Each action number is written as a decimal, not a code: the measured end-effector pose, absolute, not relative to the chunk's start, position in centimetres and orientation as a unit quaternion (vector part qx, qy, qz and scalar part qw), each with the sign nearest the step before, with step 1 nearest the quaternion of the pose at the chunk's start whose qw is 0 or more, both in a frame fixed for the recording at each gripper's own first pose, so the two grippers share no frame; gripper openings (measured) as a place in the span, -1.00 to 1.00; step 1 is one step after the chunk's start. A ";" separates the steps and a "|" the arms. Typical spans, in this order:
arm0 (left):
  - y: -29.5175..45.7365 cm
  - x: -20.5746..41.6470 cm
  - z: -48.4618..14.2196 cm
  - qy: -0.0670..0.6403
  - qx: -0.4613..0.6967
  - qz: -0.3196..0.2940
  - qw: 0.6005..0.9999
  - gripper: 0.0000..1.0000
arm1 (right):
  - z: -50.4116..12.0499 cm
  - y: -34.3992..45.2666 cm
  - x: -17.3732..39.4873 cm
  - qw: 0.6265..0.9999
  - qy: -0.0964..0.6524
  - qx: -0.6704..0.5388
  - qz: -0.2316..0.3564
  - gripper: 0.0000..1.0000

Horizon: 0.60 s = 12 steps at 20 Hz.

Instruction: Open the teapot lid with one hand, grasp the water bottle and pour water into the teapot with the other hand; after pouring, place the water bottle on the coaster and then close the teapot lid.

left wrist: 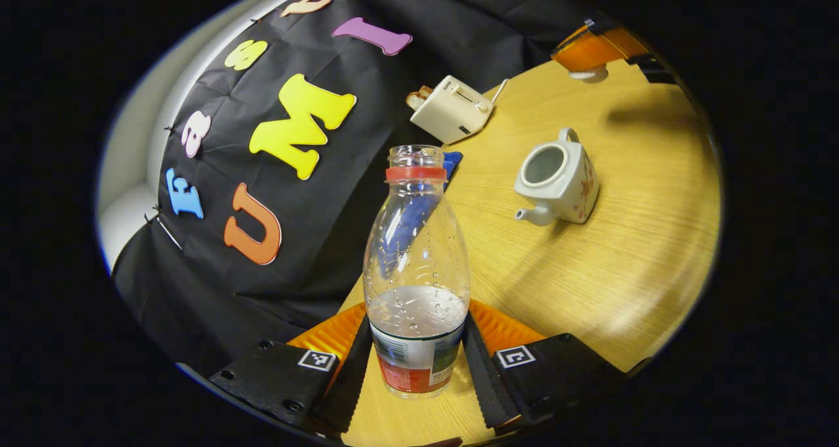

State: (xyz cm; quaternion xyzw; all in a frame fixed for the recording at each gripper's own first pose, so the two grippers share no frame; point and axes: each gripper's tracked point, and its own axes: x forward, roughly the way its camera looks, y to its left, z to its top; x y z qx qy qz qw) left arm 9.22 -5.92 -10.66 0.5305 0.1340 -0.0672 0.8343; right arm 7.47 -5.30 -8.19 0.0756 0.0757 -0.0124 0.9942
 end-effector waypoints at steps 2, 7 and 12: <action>-6.0 9.5 -10.9 0.138 0.558 -0.070 0.816 0.47 | -8.2 -5.9 7.4 0.995 0.075 0.065 -0.021 -1.00; -6.3 9.6 -10.9 0.147 0.620 -0.080 0.766 0.46 | -8.2 -6.4 7.4 0.995 0.074 0.053 -0.030 -1.00; -7.5 10.0 -9.8 0.138 0.680 -0.074 0.717 0.47 | -7.9 -7.7 7.4 0.996 0.068 0.040 -0.049 -1.00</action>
